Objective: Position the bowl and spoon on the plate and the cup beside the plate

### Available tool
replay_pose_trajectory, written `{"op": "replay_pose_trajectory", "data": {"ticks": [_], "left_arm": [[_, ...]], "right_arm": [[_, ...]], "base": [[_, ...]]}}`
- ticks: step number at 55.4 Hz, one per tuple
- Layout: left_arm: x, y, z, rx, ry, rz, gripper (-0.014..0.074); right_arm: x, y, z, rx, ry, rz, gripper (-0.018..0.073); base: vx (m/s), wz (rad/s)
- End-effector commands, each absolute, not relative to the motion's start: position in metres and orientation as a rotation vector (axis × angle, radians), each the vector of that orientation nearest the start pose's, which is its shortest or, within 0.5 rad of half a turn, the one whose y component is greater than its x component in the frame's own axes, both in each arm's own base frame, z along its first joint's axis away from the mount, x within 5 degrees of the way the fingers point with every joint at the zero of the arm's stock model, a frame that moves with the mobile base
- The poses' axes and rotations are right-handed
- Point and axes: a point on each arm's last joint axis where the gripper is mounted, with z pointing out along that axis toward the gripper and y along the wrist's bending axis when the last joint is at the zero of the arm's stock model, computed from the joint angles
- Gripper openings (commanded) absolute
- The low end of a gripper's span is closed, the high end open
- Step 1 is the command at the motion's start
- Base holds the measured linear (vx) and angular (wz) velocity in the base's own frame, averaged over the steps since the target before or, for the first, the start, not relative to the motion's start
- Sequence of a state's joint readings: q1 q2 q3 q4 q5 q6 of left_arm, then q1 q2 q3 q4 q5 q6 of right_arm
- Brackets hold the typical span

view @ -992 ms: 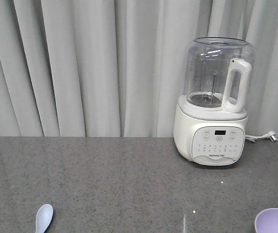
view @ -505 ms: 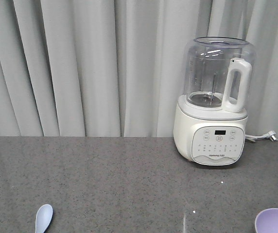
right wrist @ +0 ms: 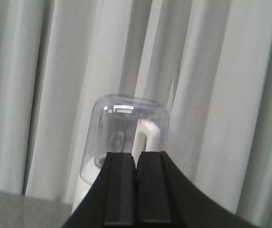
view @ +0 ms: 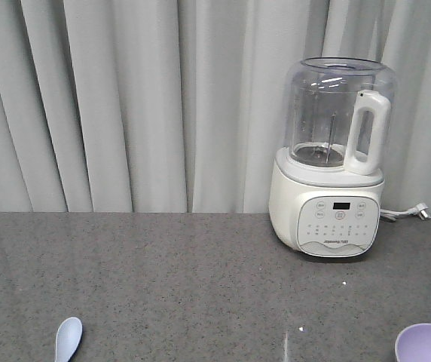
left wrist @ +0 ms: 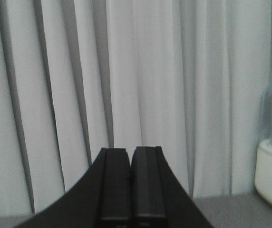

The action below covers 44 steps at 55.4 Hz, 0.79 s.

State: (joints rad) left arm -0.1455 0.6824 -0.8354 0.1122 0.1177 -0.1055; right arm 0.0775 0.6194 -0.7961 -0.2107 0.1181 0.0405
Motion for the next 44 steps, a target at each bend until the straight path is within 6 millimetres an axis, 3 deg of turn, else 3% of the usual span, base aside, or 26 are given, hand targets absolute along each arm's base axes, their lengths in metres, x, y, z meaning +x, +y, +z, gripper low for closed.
{"op": "replay_pose_trajectory", "data": {"ticks": [1,6,15,20,33,38,44], "left_arm": [[0.149,-0.021,0.430,0.101,1.420,-0.112,-0.0006],[0.164,-0.024,0.426,0.106,1.434,-0.114,0.0004],[0.170,-0.025,0.424,0.108,1.431,-0.116,0.0092],[0.170,-0.025,0.424,0.108,1.433,-0.116,0.0204],[0.170,-0.025,0.426,0.108,1.413,-0.119,0.0519],[0.169,-0.026,0.430,0.092,1.368,-0.145,0.0561],[0.171,-0.026,0.432,0.059,1.340,-0.193,0.0554]], "right_arm": [[0.131,0.008,0.425,-0.157,1.395,-0.090,-0.0005],[0.140,0.009,0.421,-0.161,1.425,-0.090,0.0004],[0.141,0.009,0.421,-0.165,1.427,-0.093,0.0087],[0.141,0.009,0.421,-0.165,1.430,-0.093,0.0196],[0.141,0.009,0.422,-0.165,1.418,-0.092,0.0591],[0.141,0.009,0.422,-0.165,1.416,-0.092,0.0665],[0.141,0.009,0.422,-0.165,1.416,-0.092,0.0672]], "base": [[0.00,0.00],[0.00,0.00],[0.00,0.00],[0.00,0.00],[0.00,0.00],[0.00,0.00],[0.00,0.00]]}}
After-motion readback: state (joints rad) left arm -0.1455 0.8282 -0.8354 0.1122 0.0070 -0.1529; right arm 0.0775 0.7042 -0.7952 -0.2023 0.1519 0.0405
